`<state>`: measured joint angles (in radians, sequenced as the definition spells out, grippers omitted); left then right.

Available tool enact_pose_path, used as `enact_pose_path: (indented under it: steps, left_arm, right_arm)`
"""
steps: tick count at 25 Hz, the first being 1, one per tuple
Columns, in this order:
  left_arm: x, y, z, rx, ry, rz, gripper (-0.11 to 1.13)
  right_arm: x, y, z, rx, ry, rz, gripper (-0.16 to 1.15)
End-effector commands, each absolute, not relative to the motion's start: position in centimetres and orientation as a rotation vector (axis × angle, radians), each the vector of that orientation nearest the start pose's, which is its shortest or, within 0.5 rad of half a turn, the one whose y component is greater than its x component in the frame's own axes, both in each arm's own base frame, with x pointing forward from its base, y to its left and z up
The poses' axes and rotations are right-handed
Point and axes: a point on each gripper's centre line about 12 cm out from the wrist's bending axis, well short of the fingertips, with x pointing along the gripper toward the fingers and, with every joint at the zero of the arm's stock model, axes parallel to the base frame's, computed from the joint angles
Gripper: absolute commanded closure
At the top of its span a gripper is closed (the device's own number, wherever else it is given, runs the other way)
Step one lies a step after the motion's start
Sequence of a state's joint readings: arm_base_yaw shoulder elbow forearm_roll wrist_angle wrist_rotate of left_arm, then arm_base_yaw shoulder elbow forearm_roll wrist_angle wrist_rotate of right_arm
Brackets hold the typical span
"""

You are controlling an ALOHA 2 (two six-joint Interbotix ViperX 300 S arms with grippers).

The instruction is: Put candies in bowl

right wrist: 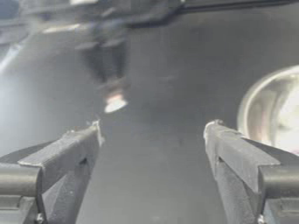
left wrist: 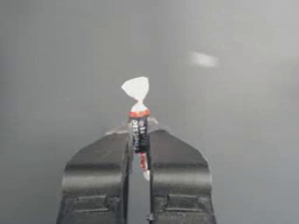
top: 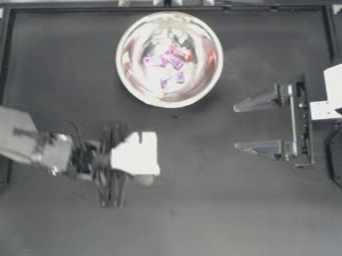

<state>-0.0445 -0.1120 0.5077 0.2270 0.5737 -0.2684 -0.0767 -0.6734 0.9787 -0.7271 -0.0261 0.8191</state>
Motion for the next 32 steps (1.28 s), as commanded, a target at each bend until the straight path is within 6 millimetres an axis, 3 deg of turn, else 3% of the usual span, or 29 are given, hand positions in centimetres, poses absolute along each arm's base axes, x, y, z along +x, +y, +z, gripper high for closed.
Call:
enact_pose_path:
  steps: [1, 5, 13, 21, 27, 32]
  left_arm:
    - [35.8, 3.1, 26.5, 0.052, 0.821, 0.174, 0.68]
    - [35.5, 6.7, 27.6, 0.069, 0.772, 0.242, 0.67]
    - [36.3, 13.1, 27.0, 0.115, 0.735, 0.339, 0.68]
    - [38.1, 18.9, 24.1, 0.119, 0.787, 0.412, 0.69]
    - [39.0, 21.5, 22.8, 0.122, 0.764, 0.439, 0.76]
    - [39.3, 22.5, 21.7, 0.11, 0.787, 0.45, 0.75]
  right_arm:
    - [26.0, -1.7, 28.4, 0.106, 0.255, -0.067, -0.01]
    - [26.0, -1.7, 28.5, 0.107, 0.254, -0.067, -0.01]
    - [26.4, -1.7, 28.4, 0.109, 0.263, -0.066, -0.01]
    - [26.8, -1.8, 28.0, 0.115, 0.275, -0.065, -0.01]
    - [27.1, -1.6, 28.0, 0.117, 0.27, -0.052, -0.01]
    - [27.4, -1.5, 27.8, 0.118, 0.275, -0.046, -0.01]
